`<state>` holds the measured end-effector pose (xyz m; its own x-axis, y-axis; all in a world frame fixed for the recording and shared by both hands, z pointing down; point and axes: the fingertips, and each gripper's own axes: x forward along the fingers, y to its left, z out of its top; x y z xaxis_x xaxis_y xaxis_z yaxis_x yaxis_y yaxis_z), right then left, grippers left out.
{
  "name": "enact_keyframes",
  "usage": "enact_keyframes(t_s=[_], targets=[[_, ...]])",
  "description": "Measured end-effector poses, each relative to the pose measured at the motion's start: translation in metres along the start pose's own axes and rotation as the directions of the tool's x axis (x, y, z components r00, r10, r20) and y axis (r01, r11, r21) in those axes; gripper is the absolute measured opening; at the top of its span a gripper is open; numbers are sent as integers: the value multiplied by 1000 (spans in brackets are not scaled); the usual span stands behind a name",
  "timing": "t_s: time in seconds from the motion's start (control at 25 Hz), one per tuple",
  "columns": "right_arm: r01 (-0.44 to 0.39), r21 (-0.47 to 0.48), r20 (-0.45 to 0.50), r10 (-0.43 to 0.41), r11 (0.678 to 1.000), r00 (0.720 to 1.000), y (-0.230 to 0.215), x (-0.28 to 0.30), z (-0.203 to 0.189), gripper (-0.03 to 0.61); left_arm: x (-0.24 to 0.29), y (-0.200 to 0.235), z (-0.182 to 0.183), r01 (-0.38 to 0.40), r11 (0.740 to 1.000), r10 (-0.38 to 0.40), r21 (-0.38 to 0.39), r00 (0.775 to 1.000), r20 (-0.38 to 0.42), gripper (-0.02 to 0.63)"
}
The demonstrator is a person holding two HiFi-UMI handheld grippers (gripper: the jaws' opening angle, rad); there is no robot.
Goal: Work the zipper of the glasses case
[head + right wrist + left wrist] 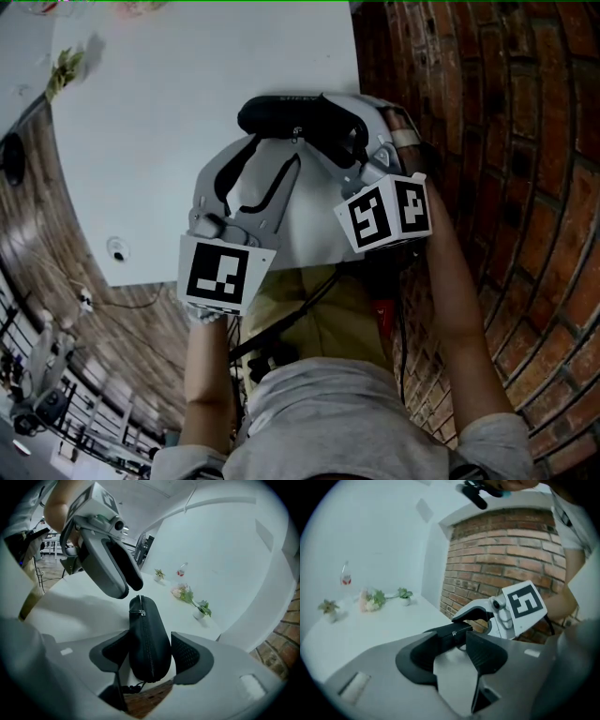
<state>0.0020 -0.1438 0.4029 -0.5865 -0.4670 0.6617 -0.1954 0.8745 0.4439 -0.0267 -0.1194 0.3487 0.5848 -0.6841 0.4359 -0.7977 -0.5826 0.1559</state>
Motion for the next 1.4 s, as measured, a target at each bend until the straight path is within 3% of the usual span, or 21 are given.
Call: enact_keyframes(t_s=[0.16,0.36,0.6,0.8,1.12,1.24,1.4], targets=[[0,1,1,0,1000,1000,0,0,1,279,3,1,-18,9,960,-20,-278,999,-37,175],[0,3,6,0,1000,1000,1,0,0,279,9,-2,-32,17,888,-54,-460,996,-68,137],[1,3,10,-1,1000,1000,0,-1,1,279,17,-6,-27,100,738,-121,-668,993,15,130],[-2,3,13,2,1000,1000,0,-1,1,279,22,-9,-26,118,693,-134,-711,990,34,125],[-3,4,20,3,1000,1000,0,-1,1,279,25,-7,-26,166,582,-146,-796,984,99,100],[-4,4,22,4,1000,1000,1,-1,2,279,25,-6,-26,162,572,-134,-804,986,103,76],[-5,4,23,5,1000,1000,1,-1,2,279,26,-2,-27,143,582,-111,-801,989,95,21]])
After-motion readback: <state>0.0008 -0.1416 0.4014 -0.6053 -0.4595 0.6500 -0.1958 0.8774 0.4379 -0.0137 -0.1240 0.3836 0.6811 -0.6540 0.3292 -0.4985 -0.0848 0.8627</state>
